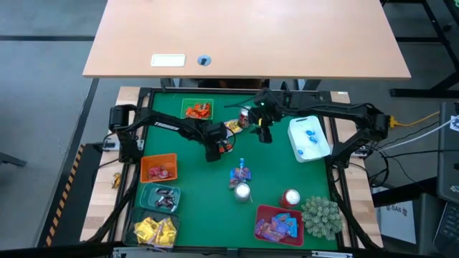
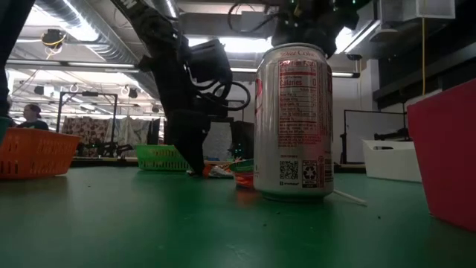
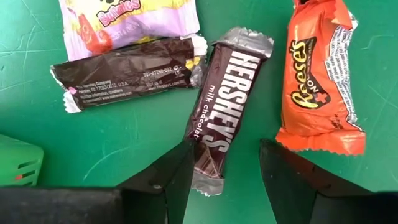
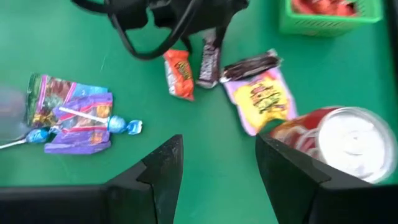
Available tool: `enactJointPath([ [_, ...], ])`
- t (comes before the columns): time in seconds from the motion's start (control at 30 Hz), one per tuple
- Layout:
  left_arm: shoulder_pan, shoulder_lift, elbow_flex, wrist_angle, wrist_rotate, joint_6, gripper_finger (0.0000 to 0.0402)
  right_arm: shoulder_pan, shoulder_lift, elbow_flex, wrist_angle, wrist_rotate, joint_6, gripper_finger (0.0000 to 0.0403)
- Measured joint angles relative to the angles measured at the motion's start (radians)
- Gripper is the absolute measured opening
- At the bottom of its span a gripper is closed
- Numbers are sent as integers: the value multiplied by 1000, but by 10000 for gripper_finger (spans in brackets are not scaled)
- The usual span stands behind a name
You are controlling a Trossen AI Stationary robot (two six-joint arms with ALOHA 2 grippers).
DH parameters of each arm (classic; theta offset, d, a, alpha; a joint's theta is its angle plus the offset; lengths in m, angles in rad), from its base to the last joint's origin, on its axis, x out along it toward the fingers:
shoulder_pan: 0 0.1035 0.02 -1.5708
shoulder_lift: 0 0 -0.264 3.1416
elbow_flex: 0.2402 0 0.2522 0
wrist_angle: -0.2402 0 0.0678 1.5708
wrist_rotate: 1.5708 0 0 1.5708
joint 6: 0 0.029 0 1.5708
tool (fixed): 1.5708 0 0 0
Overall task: Sort candy
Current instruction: Put the brown chocolate into the blue bin
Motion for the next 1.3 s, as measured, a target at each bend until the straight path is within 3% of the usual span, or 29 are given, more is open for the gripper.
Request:
enactJointPath([
  [0.2, 0, -13, -2, 2, 4, -32, 155, 0, 0, -56, 35, -14, 25, 198],
  [0.87, 28, 2, 42, 20, 1, -26, 156, 0, 1, -59, 52, -14, 22, 198],
  [1.3, 59, 52, 38, 10, 116, -25, 147, 0, 2, -59, 52, -14, 21, 198],
])
